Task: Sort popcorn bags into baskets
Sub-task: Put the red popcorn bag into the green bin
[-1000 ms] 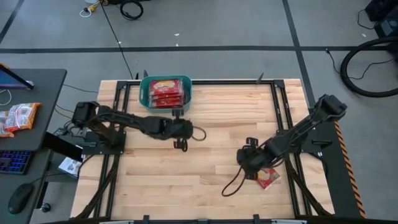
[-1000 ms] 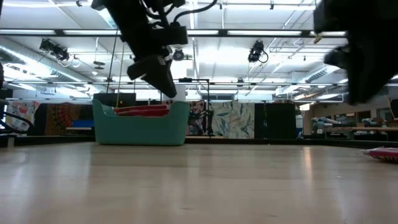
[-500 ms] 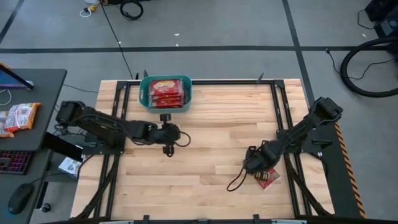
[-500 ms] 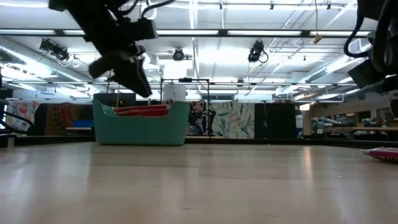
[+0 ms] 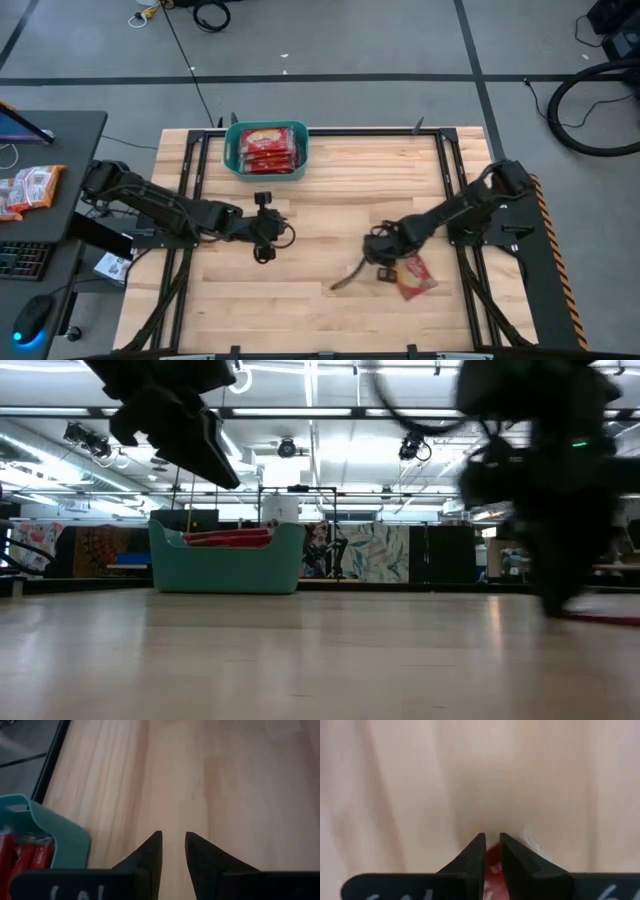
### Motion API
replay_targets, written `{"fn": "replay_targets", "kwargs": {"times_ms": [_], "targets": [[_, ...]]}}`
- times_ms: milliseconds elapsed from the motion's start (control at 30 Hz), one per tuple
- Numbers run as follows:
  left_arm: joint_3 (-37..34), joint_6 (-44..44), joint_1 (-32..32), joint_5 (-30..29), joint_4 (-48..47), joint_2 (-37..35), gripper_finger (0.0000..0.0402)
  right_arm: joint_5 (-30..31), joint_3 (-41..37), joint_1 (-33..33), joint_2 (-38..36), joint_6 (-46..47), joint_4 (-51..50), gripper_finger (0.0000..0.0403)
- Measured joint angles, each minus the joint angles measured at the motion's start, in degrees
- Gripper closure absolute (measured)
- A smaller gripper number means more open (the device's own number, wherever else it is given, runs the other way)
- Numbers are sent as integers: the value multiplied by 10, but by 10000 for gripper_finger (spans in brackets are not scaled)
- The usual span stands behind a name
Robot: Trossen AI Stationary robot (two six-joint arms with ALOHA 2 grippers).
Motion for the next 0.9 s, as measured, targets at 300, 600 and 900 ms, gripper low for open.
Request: {"fn": "replay_targets", "kwargs": {"times_ms": [300, 600, 900], "targets": [[0, 16, -2, 19, 59, 1, 313, 47, 137, -30, 11, -166, 33, 348], [0, 22, -1, 21, 65, 6, 313, 76, 155, 22, -12, -84, -151, 348], [0, 23, -1, 21, 63, 6, 313, 14, 62, 25, 2, -9, -145, 349]]}}
